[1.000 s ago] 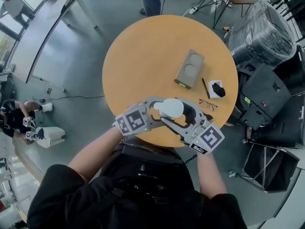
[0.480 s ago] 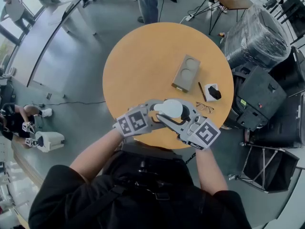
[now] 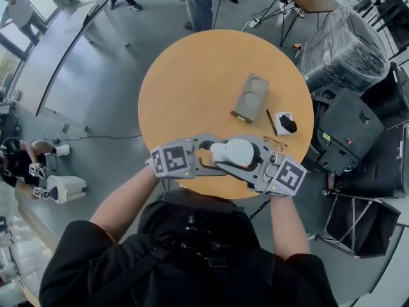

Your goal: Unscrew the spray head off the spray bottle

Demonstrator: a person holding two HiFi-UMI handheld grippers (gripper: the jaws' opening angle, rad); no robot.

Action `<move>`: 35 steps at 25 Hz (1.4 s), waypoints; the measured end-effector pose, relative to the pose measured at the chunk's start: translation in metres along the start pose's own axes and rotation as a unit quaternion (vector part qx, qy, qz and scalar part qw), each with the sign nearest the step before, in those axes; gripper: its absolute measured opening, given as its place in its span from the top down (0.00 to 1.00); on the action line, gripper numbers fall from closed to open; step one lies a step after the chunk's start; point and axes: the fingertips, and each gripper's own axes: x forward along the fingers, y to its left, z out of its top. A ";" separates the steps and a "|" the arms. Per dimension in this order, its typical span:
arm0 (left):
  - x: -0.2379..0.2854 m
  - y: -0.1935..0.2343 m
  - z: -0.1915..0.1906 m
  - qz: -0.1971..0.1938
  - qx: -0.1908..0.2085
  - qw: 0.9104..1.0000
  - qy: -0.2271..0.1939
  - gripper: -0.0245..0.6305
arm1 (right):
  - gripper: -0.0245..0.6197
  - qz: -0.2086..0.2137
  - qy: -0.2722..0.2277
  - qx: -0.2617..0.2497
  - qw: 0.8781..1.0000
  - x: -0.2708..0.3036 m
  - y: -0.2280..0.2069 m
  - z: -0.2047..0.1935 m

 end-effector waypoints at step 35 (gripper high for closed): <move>-0.006 0.043 0.022 0.060 -0.004 0.996 -0.066 0.50 | 0.45 -0.031 0.078 -0.046 0.995 0.013 -0.034 -0.012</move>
